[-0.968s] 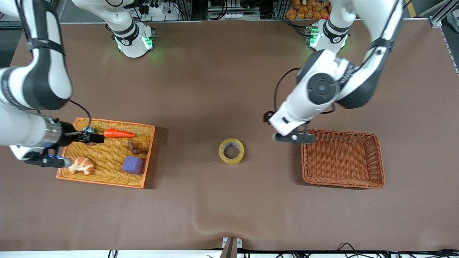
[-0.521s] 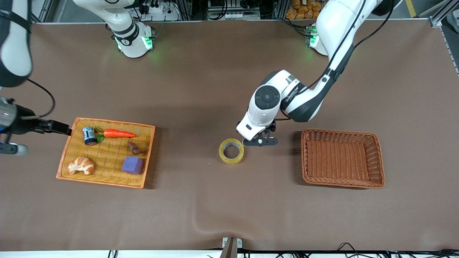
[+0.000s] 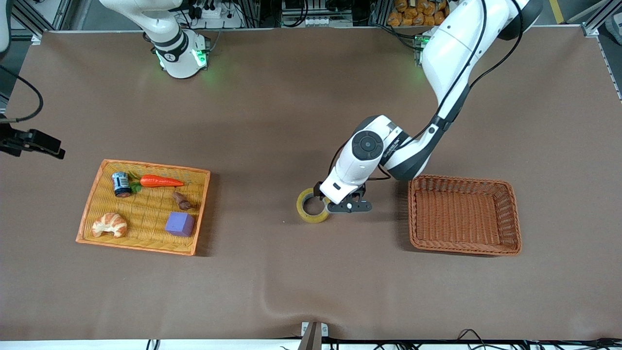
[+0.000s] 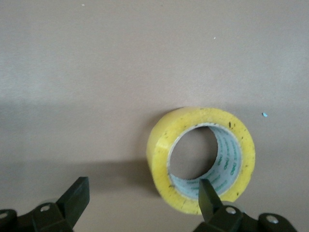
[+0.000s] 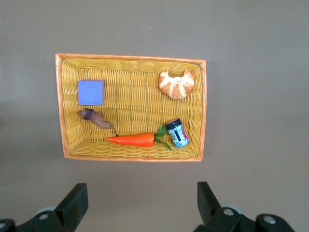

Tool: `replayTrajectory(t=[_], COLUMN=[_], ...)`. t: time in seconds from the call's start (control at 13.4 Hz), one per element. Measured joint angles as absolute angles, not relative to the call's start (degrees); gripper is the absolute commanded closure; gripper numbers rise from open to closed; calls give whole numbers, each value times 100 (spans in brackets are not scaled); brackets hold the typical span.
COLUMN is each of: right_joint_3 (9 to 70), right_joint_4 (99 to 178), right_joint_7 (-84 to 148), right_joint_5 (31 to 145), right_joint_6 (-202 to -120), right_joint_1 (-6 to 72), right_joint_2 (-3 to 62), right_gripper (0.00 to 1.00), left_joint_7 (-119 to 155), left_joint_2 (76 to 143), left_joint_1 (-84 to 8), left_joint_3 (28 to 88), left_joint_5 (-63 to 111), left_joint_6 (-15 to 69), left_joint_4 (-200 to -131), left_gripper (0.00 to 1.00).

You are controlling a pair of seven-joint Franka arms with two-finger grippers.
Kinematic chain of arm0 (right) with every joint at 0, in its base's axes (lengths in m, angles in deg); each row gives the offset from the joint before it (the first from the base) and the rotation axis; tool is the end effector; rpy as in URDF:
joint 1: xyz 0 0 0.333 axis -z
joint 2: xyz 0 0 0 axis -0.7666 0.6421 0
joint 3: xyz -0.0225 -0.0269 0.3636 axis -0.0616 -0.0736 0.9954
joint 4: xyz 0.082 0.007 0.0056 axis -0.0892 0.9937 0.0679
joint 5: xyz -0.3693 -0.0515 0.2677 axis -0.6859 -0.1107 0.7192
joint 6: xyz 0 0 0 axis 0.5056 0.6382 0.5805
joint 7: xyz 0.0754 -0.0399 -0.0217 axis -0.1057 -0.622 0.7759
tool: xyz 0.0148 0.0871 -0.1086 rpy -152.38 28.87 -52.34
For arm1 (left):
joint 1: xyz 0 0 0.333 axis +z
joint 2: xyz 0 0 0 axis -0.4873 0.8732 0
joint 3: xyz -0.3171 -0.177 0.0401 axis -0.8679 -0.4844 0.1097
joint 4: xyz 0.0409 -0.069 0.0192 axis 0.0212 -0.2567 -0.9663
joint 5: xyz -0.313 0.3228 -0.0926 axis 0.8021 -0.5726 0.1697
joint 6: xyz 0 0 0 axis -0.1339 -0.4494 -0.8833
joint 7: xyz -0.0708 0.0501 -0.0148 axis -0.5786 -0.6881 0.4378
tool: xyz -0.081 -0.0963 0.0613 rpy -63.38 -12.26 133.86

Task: Transfer tape with both arms
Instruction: 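Lower the left gripper onto the tape roll and grasp its rim, then lift the tape roll with the left gripper and place it in the basket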

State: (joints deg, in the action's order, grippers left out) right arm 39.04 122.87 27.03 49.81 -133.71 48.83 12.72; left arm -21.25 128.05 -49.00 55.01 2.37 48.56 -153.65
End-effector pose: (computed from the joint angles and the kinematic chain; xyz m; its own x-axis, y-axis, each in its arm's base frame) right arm 0.6600 -0.0541 0.6242 0.9961 -0.0814 -0.0346 -0.0802 -0.9962 0.0350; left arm 0.6481 -0.4974 0.2023 0.9968 0.0505 0.0612 0.0384 -0.9818 0.1860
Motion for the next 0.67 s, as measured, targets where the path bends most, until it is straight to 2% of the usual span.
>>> replayTrajectory(t=[0.15,0.22,0.37,0.45,0.52,0.6,0.67], right_joint_3=[3955,3979,4002,4002,4004,4007,4013], right_joint_4=[12295,12296,12296,12296,12296,12297,12297], right_joint_7=[2633,2619,2616,2617,2618,2618,2621], right_joint_5=[4981,4981,4981,4981,4985,4993,5012], right_joint_6=[-13298,-13291,-13288,-13288,-13288,-13286,-13265], right_joint_1=[4849,4815,4771,4761,4750,4735,4721], right_joint_2=[1221,1212,1183,1171,1164,1163,1163], right_gripper=[0,0,0,0,0,0,0], left_joint_7=[-2125,-2125,-2125,-2125,-2125,-2125,-2125], left_joint_2=[12964,13038,13191,13254,13298,13327,13340], left_joint_1=[-4968,-5006,-5150,-5275,-5396,-5490,-5537], left_joint_3=[5498,5500,5598,5724,5851,5946,5986], left_joint_5=[237,237,236,236,236,236,236], left_joint_6=[4940,5026,5187,5227,5246,5248,5248], left_joint_4=[-15262,-15237,-15190,-15160,-15125,-15088,-15063], left_gripper=[0,4,26,39,67,100,100])
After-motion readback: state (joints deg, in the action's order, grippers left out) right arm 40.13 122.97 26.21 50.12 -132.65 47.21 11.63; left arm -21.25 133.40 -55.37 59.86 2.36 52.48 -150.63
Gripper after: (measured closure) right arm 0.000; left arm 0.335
